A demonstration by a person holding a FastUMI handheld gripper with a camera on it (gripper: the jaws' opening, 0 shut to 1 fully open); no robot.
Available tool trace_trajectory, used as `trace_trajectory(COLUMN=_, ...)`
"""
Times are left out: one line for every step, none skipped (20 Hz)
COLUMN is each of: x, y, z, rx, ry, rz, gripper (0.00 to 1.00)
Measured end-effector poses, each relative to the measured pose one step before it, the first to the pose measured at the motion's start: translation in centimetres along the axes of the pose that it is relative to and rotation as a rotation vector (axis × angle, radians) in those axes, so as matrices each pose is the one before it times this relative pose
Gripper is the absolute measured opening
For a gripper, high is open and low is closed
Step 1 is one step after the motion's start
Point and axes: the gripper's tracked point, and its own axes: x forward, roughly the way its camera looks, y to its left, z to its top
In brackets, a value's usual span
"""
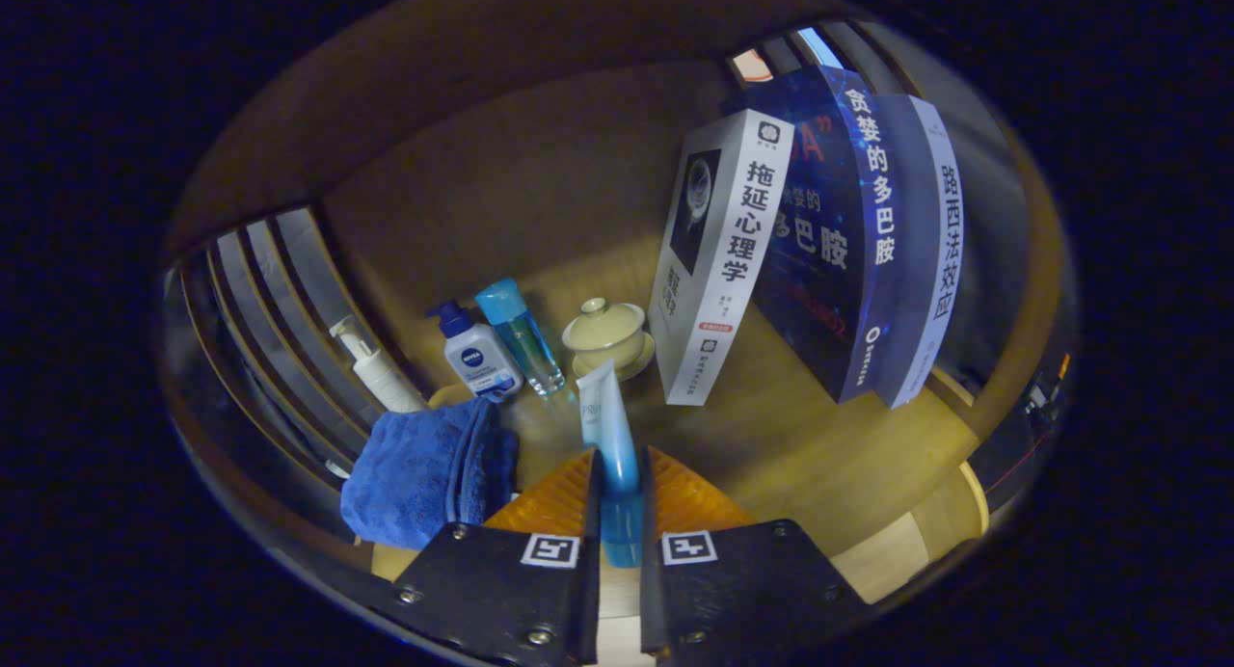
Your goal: Pull open the drawer, take out the items inside it, and place them on the countertop above the cabinet.
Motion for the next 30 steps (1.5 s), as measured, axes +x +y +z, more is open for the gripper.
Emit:
trace_trajectory(x=0.250, y=0.551, z=0.253, rx=0.00673, ry=-0.01568, rz=0.02286, gripper=0.20)
trace_trajectory(x=0.001, y=0.194, z=0.509, rx=0.01409, ry=-0.01942, rz=0.00577, gripper=0.20)
trace_trajectory(x=-0.236, y=0.112, z=0.422, rx=0.01176, ry=-0.01747, rz=0.00724, gripper=0.24)
trace_trajectory(x=-0.277, y=0.135, z=0.454, rx=0.00686, ry=-0.01658, rz=0.00598, gripper=0.31)
trace_trajectory(x=-0.338, y=0.063, z=0.285, rx=0.00216, ry=-0.01584, rz=0.00149, gripper=0.38)
trace_trajectory(x=-0.453, y=0.138, z=0.311, rx=-0.00133, ry=-0.01419, rz=0.00366, gripper=0.45)
trace_trajectory(x=-0.579, y=0.365, z=0.243, rx=-0.00562, ry=-0.01599, rz=0.00977, gripper=0.45)
trace_trajectory(x=-0.650, y=0.134, z=0.186, rx=-0.01323, ry=-0.01715, rz=0.00238, gripper=0.46)
trace_trajectory(x=-0.778, y=-0.044, z=0.079, rx=-0.01559, ry=-0.01901, rz=-0.00280, gripper=0.46)
trace_trajectory(x=-0.771, y=0.010, z=0.254, rx=-0.01295, ry=-0.01845, rz=-0.00373, gripper=0.46)
trace_trajectory(x=-0.825, y=0.288, z=0.082, rx=-0.01136, ry=-0.01929, rz=0.00256, gripper=0.46)
trace_trajectory(x=-0.906, y=0.163, z=0.067, rx=-0.01133, ry=-0.01886, rz=0.00000, gripper=0.46)
trace_trajectory(x=-1.068, y=-0.082, z=0.235, rx=-0.01227, ry=-0.02351, rz=-0.00296, gripper=0.46)
trace_trajectory(x=-1.050, y=-0.047, z=0.136, rx=-0.00901, ry=-0.02044, rz=-0.00726, gripper=0.46)
trace_trajectory(x=-1.025, y=0.046, z=0.074, rx=-0.00537, ry=-0.01778, rz=-0.00914, gripper=0.46)
trace_trajectory(x=-1.016, y=-0.176, z=0.007, rx=-0.00875, ry=-0.01927, rz=-0.01094, gripper=0.46)
trace_trajectory(x=-1.180, y=-0.337, z=0.095, rx=-0.01165, ry=-0.01798, rz=-0.01648, gripper=0.46)
trace_trajectory(x=-1.217, y=-0.305, z=0.270, rx=-0.01367, ry=-0.02917, rz=-0.01505, gripper=0.46)
trace_trajectory(x=-1.269, y=-0.086, z=0.165, rx=-0.01342, ry=-0.03159, rz=-0.00904, gripper=0.46)
trace_trajectory(x=-1.283, y=-0.241, z=0.145, rx=-0.00870, ry=-0.03183, rz=-0.00915, gripper=0.46)
trace_trajectory(x=-1.362, y=-0.258, z=-0.094, rx=-0.00132, ry=-0.02583, rz=-0.00934, gripper=0.46)
trace_trajectory(x=-1.336, y=-0.289, z=-0.297, rx=0.00179, ry=-0.01727, rz=-0.00927, gripper=0.46)
trace_trajectory(x=-1.356, y=-0.402, z=-0.642, rx=-0.00454, ry=-0.00845, rz=-0.00794, gripper=0.46)
trace_trajectory(x=-1.211, y=-0.647, z=-0.863, rx=-0.01024, ry=-0.00196, rz=-0.01684, gripper=0.46)
trace_trajectory(x=-1.187, y=-0.586, z=-0.906, rx=-0.00874, ry=0.00470, rz=-0.01517, gripper=0.46)
trace_trajectory(x=-1.032, y=-0.450, z=-0.947, rx=-0.00472, ry=0.00381, rz=-0.00828, gripper=0.46)
trace_trajectory(x=-0.751, y=-0.312, z=-0.829, rx=0.00169, ry=0.00282, rz=-0.00906, gripper=0.46)
trace_trajectory(x=-0.636, y=-0.320, z=-0.786, rx=0.00705, ry=0.00208, rz=-0.00393, gripper=0.46)
trace_trajectory(x=-0.713, y=-0.072, z=-0.781, rx=0.00853, ry=0.00271, rz=0.00435, gripper=0.46)
trace_trajectory(x=-0.633, y=-0.050, z=-0.583, rx=-0.00008, ry=-0.00608, rz=0.00642, gripper=0.46)
